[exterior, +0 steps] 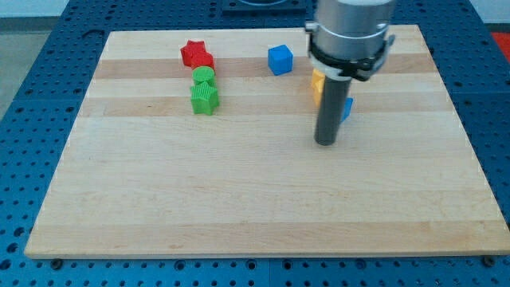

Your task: Push the blue cube to the yellow heart

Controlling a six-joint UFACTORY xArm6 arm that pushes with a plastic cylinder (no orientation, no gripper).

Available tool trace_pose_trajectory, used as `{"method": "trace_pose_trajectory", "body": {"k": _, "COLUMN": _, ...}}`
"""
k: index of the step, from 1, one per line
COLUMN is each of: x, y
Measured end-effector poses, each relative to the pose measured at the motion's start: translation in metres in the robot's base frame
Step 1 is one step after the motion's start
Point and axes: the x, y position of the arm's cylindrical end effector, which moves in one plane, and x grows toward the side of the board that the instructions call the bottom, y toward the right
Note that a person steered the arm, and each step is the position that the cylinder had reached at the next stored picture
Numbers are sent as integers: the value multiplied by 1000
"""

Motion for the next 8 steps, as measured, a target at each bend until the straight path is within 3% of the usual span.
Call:
{"method": "trace_pose_trajectory", "body": {"k": 1, "x": -37, "y": -43}}
{"method": "trace_pose_trajectory", "body": {"k": 3, "x": -63, "y": -74}}
{"method": "trace_pose_trajectory", "body": {"k": 5, "x": -116, "y": -78}}
{"method": "trace_pose_trajectory", "body": {"k": 8, "x": -144, "y": -80}}
